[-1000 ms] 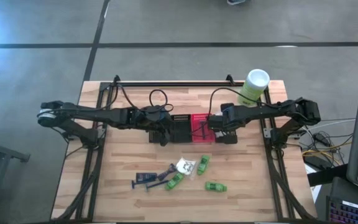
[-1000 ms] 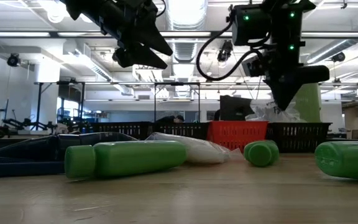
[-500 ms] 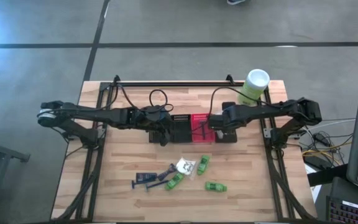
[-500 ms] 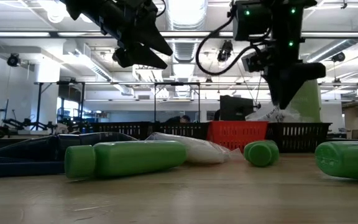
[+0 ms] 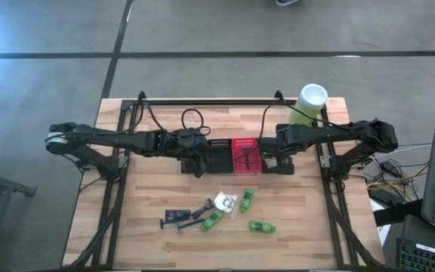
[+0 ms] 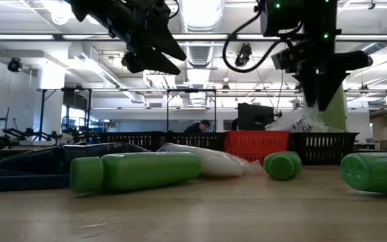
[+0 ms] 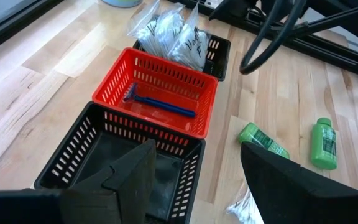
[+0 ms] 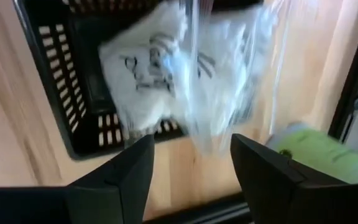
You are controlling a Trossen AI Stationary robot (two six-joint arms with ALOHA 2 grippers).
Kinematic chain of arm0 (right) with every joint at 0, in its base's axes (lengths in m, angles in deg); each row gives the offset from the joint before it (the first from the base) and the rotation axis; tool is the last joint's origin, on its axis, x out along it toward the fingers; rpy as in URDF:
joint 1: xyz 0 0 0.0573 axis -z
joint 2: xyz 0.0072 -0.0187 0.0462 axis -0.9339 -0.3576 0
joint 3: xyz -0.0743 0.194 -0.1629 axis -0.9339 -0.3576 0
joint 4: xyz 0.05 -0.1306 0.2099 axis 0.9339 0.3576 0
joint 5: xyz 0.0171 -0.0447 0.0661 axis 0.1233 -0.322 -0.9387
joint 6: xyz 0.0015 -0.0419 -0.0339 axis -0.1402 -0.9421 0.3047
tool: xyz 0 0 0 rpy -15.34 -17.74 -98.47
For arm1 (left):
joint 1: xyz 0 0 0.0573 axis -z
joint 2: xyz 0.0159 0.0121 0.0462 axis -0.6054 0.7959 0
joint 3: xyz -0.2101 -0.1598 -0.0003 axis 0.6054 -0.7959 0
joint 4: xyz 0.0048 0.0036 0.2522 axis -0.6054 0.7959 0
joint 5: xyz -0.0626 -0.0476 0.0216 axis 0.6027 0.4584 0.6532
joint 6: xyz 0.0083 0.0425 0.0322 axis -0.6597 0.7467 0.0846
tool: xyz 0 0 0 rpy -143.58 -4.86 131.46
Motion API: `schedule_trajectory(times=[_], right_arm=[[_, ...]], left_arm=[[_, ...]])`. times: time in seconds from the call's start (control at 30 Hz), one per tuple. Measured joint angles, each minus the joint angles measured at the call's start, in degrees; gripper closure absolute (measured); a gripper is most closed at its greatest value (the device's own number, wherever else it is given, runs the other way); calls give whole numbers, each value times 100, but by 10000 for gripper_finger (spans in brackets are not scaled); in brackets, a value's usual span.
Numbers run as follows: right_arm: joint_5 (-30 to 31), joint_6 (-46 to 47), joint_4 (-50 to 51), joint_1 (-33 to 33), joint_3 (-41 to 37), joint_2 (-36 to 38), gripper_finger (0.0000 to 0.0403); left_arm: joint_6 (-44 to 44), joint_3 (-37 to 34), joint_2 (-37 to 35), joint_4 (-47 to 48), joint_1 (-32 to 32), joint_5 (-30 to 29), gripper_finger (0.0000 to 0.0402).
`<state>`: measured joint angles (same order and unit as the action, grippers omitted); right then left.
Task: Pick & Place Travel size toiletries
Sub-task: Put the white cotton pack into the right black basket
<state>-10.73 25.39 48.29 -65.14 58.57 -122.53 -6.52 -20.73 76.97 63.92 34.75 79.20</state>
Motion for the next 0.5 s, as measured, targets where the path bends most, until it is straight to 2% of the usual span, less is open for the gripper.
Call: schedule_trajectory(times=[0.1,0.2,0.33,0.5], right_arm=[[-489,209,46,-11,5,119,193],[-1081,453,-64,-16,32,278,213],[-1581,755,-122,-14,-51,299,274],[-1718,886,-213,-14,-329,264,369]], left_arm=[[-1,0,0,6,0,0,161],[0,0,0,13,0,0,161],[2,0,0,13,0,0,161],[2,0,0,14,4,0,161]])
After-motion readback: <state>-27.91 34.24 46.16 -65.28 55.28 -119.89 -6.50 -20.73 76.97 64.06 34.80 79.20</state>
